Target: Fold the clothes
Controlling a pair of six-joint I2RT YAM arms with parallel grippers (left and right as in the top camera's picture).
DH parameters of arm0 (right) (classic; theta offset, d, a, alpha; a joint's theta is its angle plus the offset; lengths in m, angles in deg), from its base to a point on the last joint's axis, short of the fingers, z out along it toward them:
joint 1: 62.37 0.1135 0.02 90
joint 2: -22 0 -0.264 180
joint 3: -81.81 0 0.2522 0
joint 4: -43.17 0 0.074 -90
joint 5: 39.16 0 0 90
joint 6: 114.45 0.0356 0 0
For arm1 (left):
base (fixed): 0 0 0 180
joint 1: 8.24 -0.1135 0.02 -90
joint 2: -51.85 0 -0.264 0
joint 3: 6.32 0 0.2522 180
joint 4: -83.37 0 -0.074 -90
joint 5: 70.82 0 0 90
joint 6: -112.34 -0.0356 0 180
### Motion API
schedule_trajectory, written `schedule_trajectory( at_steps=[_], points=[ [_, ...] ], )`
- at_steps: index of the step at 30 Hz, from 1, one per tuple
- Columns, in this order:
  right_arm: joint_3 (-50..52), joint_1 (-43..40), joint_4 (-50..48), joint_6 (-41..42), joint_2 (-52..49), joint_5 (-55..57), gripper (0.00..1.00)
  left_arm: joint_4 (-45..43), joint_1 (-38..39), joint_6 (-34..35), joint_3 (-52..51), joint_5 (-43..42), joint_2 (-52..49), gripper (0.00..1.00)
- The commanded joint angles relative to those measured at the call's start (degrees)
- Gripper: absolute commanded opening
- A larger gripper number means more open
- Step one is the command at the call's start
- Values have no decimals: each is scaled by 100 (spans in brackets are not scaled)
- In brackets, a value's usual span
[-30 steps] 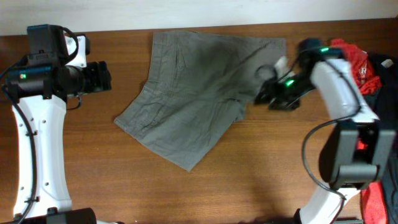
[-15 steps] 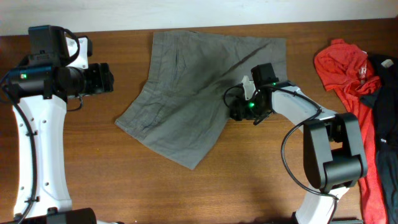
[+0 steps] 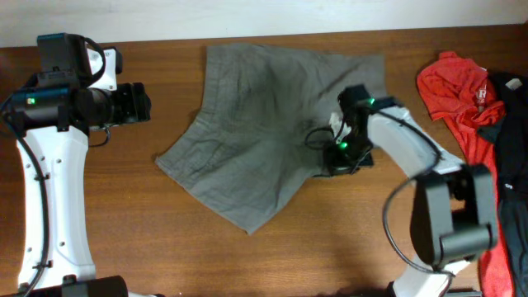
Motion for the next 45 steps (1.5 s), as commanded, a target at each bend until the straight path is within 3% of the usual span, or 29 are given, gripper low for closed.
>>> schedule_trajectory(
  at_steps=[1, 5, 13, 15, 18, 20, 25, 31, 33, 36, 41, 45],
  points=[
    [-918, 0, 817, 2, 601, 138, 4, -50, 17, -114, -7, -74, 48, 76],
    [-1740, 0, 1429, 4, 638, 136, 4, -50, 17, -114, -7, -72, 48, 76],
    [-1843, 7, 1038, 7, 608, 22, 4, -50, 33, -122, -20, -367, 48, 76],
    [-1843, 7, 833, 9, 605, -317, 4, -50, 160, -597, -72, -704, 31, 76],
    [-1840, 7, 494, 24, 605, -1106, 4, -103, 601, -846, -348, -678, -68, 66],
    [-1838, 7, 201, 459, 584, -1268, 4, -278, 960, -975, -699, -420, -214, 46],
    [-1827, 22, -614, 1215, 317, -1268, 4, -1064, 1416, -951, -1648, -214, -730, 21],
    [-1827, 304, -1580, 1290, -424, -1416, 4, -1829, 1495, -957, -2310, -212, -1261, 18],
    [-1827, 426, -1775, 901, -713, -1414, 15, -2033, 1495, -960, -2472, -212, -1453, 18],
    [-1827, 411, -1515, 37, -813, -1405, 47, -2159, 1499, -960, -2664, -212, -1722, 18],
    [-1827, 24, -708, -452, -616, -1368, 53, -2247, 1499, -957, -2680, -214, -2090, 18],
    [-1827, -417, 501, -448, -487, -1344, 56, -2341, 1499, -957, -2680, -212, -2133, 19]
  ],
)
